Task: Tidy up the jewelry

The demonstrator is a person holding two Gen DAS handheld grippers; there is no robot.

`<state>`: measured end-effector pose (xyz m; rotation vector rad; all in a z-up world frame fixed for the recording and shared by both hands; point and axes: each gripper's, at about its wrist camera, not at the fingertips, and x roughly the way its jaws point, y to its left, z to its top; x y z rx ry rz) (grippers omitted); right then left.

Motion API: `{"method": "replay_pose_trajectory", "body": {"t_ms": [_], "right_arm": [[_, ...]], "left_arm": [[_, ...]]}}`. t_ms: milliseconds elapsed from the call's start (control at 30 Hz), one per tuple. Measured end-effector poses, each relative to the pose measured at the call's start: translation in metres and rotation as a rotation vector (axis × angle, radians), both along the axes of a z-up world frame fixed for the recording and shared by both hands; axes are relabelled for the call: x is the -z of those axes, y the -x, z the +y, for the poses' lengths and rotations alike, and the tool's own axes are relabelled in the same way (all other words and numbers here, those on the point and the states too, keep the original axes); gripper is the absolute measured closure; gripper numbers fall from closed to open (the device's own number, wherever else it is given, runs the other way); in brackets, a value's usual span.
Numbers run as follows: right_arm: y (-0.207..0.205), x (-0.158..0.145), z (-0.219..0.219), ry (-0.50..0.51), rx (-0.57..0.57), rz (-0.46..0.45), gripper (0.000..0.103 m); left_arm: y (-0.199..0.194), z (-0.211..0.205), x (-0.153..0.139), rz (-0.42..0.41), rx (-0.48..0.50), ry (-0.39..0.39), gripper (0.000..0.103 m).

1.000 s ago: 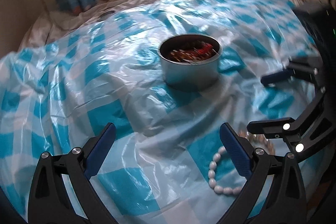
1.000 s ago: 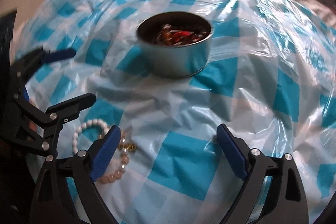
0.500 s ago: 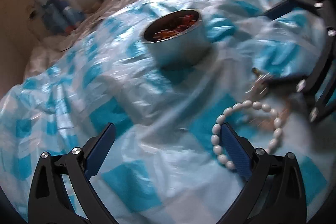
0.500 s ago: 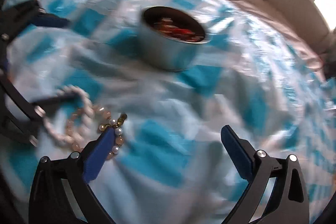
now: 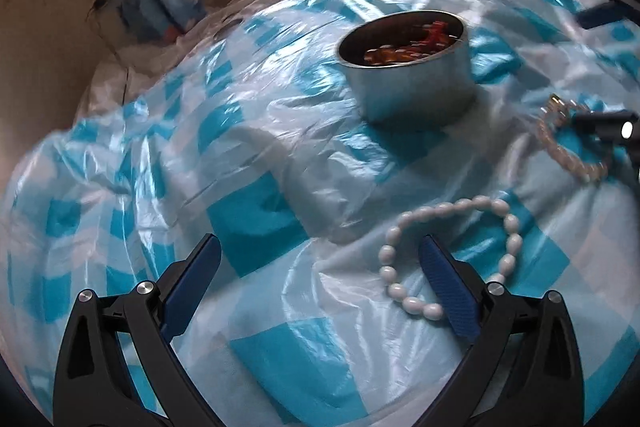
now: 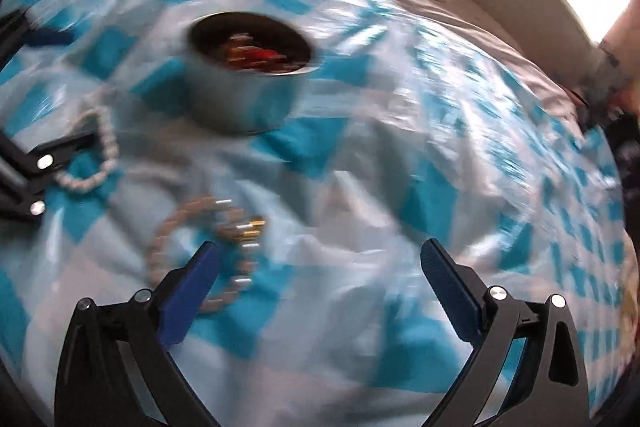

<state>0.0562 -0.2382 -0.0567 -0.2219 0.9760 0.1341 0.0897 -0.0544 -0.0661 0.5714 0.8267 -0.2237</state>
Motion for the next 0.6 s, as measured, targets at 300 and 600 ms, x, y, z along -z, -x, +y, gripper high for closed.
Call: {"method": "replay_pose_trajectory", "body": {"t_ms": [300, 600], "right_arm": [[0.004, -0.011, -0.002, -0.352, -0.124, 0.063, 0.010], [0.003, 0.006, 0.004, -0.339, -0.141, 0.119, 0.050]], "left_arm": [[-0.009, 0.030, -0.027, 0.051, -0.017, 0.341, 0.008], [0.003, 0.009, -0.015, 0.098, 0.090, 0.326, 0.011]]}}
